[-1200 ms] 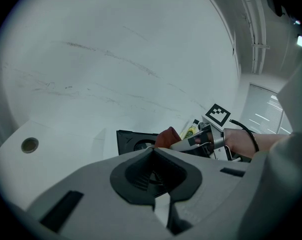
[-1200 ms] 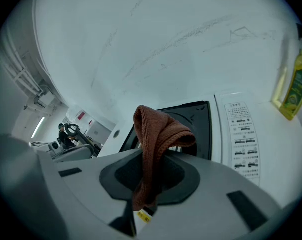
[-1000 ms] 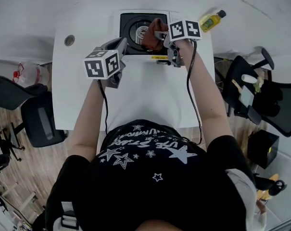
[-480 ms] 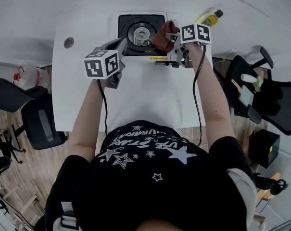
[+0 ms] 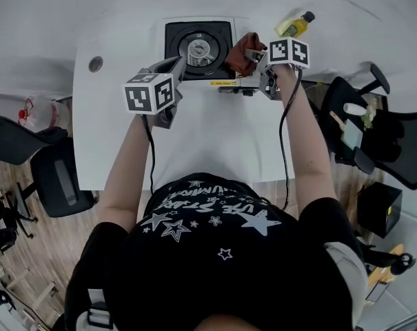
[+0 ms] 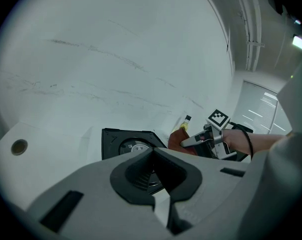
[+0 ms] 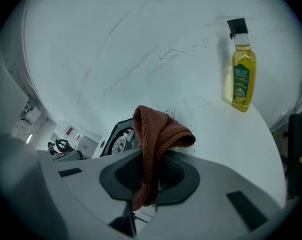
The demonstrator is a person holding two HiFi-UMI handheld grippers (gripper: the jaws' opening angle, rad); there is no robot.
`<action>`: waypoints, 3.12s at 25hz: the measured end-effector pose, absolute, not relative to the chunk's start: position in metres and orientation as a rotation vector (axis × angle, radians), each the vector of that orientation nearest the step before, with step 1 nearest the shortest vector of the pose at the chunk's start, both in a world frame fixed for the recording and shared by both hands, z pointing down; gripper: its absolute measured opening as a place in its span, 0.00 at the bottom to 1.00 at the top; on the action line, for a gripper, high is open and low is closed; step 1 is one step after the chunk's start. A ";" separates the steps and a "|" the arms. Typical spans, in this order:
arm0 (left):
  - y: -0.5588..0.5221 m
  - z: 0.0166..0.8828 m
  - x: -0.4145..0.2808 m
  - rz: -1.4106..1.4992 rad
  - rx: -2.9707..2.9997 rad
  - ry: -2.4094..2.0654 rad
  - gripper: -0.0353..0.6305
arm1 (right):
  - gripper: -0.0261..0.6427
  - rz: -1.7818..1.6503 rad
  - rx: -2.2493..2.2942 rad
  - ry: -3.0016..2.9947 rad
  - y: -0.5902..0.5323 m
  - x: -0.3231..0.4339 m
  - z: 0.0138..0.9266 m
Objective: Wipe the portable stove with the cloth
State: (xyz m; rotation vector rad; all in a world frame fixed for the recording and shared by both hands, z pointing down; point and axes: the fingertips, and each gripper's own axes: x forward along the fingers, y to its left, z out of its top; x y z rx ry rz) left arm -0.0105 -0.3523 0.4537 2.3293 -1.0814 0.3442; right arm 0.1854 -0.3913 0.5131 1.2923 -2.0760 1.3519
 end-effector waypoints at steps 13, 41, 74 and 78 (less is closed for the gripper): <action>-0.346 0.455 -0.001 0.362 2.335 -1.051 0.06 | 0.13 1.411 1.430 -2.039 -0.381 0.231 0.515; -0.314 0.426 -0.093 0.252 2.279 -1.237 0.06 | 0.13 1.244 0.896 -2.415 -0.333 0.020 0.422; -0.297 0.480 -0.105 0.357 2.153 -1.213 0.06 | 0.13 1.250 0.723 -2.230 -0.330 -0.067 0.519; -0.297 0.479 -0.098 0.362 2.164 -1.201 0.06 | 0.13 1.239 0.737 -2.223 -0.325 -0.055 0.519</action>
